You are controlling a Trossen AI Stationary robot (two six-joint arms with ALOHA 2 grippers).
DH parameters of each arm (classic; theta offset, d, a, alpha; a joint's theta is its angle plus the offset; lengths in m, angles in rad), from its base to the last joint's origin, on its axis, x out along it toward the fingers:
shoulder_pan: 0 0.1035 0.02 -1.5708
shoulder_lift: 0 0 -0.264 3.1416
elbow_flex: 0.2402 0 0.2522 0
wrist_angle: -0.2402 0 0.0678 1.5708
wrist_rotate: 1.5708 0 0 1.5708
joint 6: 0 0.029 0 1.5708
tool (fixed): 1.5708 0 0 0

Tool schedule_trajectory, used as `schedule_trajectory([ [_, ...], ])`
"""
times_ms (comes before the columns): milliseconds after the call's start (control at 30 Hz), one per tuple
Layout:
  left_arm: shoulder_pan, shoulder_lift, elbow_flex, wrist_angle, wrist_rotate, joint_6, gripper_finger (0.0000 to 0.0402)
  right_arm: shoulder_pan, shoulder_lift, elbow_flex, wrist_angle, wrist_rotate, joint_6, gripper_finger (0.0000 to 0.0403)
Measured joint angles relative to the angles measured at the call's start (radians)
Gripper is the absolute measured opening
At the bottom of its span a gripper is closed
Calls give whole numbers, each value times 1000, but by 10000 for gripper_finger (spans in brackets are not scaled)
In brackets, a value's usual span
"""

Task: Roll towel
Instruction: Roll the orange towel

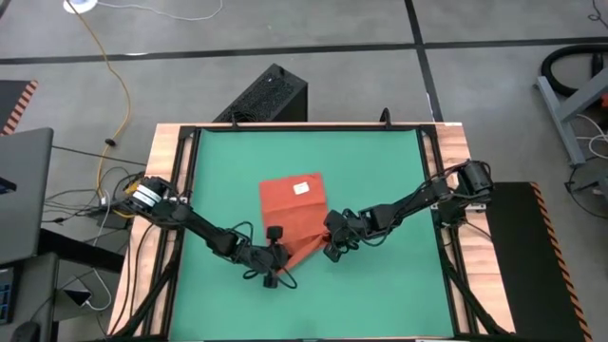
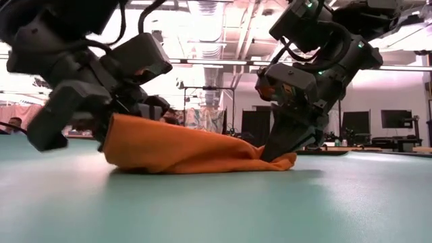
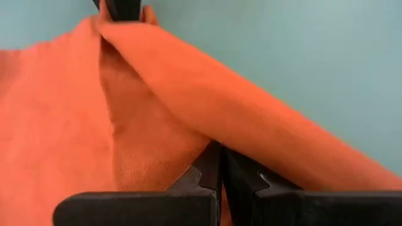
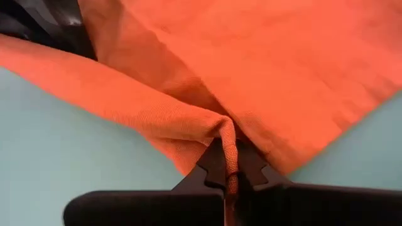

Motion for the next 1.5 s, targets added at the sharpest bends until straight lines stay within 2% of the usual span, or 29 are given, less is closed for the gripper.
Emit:
schedule_trajectory([
  [200,-8,-153,0,-197,9,-17,0,2,1,0,-5,-6,1,15],
  [333,-28,-287,1,-400,-36,-130,0,2,2,-1,-9,-8,1,15],
  [433,-72,-374,1,-474,-106,-248,0,2,2,-1,-9,-9,1,15],
  [533,-161,-413,2,-431,-235,-308,0,2,3,-1,-9,-9,1,15],
  [633,-254,-384,3,-282,-340,-242,0,2,3,-2,-10,-10,-1,15],
  [733,-292,-282,23,-210,-304,-183,0,2,3,-2,-8,-11,-9,15],
  [833,-289,-156,105,-253,-278,-139,0,2,3,-2,-7,-11,-9,15],
  [967,-281,-39,252,-404,-395,-104,0,3,3,-2,-7,-11,-9,15],
  [1100,-274,11,345,-530,-498,-114,0,3,4,-2,-2,-11,-13,15],
  [1200,-261,27,345,-574,-523,-157,0,3,4,-2,-1,-11,-22,15],
  [1333,-234,28,307,-575,-487,-199,0,3,4,-2,-1,-11,-25,15],
  [1500,-221,28,275,-595,-524,-223,0,3,4,-3,-1,-11,-25,15],
])
